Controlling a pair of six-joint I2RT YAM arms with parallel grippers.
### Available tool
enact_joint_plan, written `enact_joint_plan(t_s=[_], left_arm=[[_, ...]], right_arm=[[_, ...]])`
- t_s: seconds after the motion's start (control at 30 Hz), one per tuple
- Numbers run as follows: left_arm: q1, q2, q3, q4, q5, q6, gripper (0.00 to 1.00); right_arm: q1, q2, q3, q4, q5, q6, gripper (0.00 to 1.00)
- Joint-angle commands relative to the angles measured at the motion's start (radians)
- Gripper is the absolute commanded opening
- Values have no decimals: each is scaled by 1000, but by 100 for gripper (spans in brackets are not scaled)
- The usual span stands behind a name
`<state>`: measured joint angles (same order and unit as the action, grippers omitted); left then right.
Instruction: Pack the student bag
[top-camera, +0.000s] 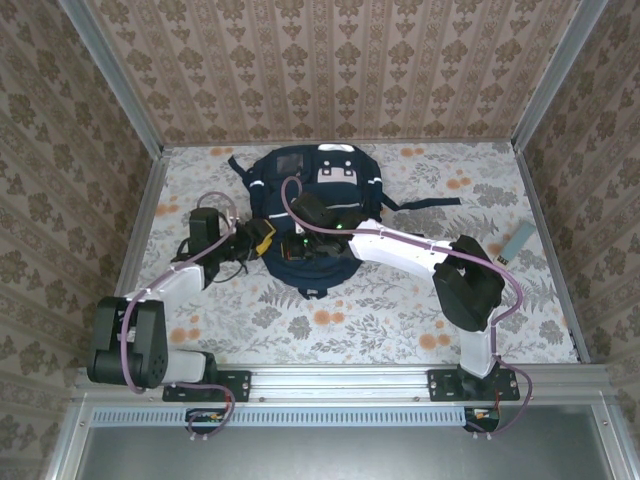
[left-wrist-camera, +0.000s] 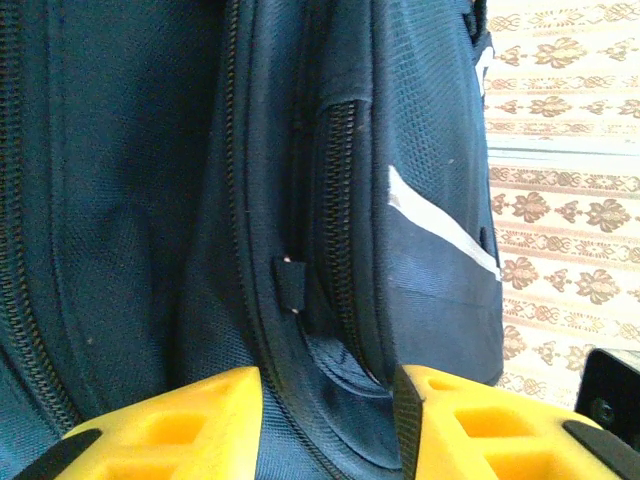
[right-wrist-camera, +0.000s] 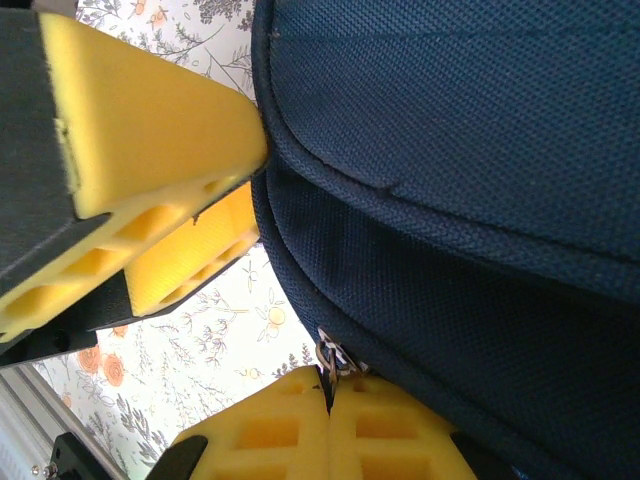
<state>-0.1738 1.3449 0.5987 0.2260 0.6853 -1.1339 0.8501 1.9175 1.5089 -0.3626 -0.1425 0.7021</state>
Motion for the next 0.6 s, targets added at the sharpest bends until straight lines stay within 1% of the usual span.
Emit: enact_joint_plan(t_s=[0.0,0.1,0.13,0.2,0.33,0.43,0.57], left_arm=[[-2,-1,-8,-31,-63,0,41],[-9,18,-3,13,-49,-11,38],[-13,29,2,30,-26,-17,36],[-22,51,7,70,-2,-37,29],[-32,75,10,101,-1,-50,19],[-31,78,9,95,-14,-44,14],[-17,69,4,69,-35,-17,8]], right_arm=[[4,-17,20,31,-11,-15,0],[4,-20,15,32,-15,-18,0],[4,-19,13,31,-17,-20,0],[6,-20,13,29,-19,-22,0],[7,-27,1,28,-14,-25,0],[7,-45,-22,12,18,-34,0],[5,-91,-74,-43,115,-62,0]])
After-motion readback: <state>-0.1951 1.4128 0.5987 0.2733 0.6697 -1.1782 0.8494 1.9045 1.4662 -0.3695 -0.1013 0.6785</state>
